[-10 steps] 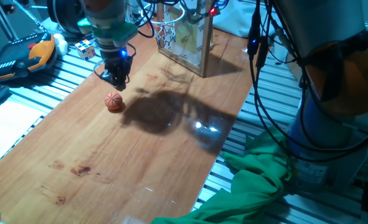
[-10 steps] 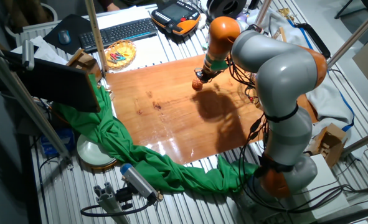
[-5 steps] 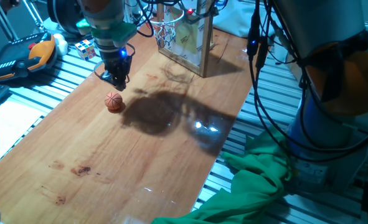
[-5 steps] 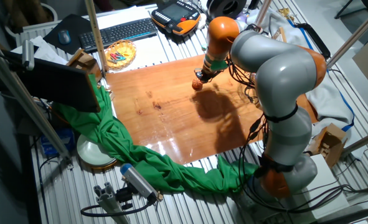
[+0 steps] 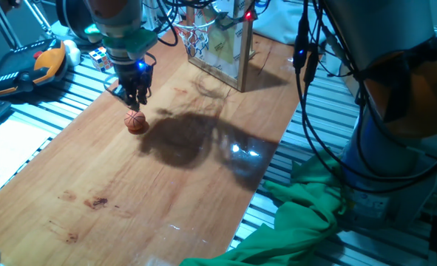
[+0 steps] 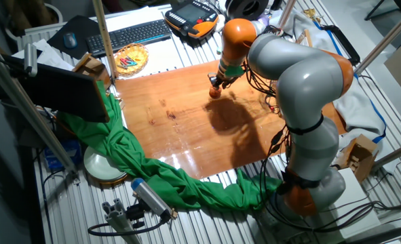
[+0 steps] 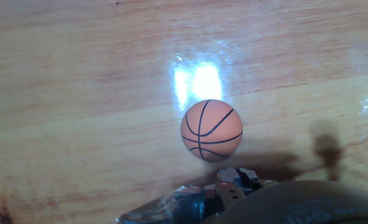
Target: Grab a basketball, release it and shoot it into the basket
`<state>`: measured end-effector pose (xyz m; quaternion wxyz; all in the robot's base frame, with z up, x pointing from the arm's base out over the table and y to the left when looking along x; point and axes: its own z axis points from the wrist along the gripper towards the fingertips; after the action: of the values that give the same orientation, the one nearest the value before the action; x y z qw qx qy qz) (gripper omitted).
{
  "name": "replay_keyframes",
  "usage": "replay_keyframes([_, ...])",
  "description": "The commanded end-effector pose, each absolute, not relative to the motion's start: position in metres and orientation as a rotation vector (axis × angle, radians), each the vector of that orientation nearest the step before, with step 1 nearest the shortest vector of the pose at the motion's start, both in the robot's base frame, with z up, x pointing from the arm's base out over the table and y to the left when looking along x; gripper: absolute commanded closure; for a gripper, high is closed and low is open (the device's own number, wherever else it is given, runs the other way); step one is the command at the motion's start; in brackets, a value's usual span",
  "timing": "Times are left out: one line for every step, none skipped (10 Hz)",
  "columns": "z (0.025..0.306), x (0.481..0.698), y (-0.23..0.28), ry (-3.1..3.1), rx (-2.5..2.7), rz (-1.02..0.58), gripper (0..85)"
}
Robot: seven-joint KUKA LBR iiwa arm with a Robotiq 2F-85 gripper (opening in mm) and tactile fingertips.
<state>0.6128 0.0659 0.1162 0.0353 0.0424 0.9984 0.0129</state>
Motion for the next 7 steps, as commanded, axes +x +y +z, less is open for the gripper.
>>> replay_keyframes([0.112,0.617,0.064,3.066,0.123,0.047,18.3])
replay_keyframes([0.107,0.622,0.062,3.056,0.113,0.047,16.7])
replay_keyframes([0.102,0.627,0.062,3.048,0.12,0.041,11.7])
replay_keyframes([0.098,0.63,0.063,3.041,0.129,0.035,6.7])
replay_keyframes([0.094,0.633,0.064,3.041,0.128,0.025,3.0])
replay_keyframes([0.089,0.637,0.064,3.041,0.119,0.023,0.3])
replay_keyframes([0.084,0.639,0.063,3.046,0.117,0.029,0.0])
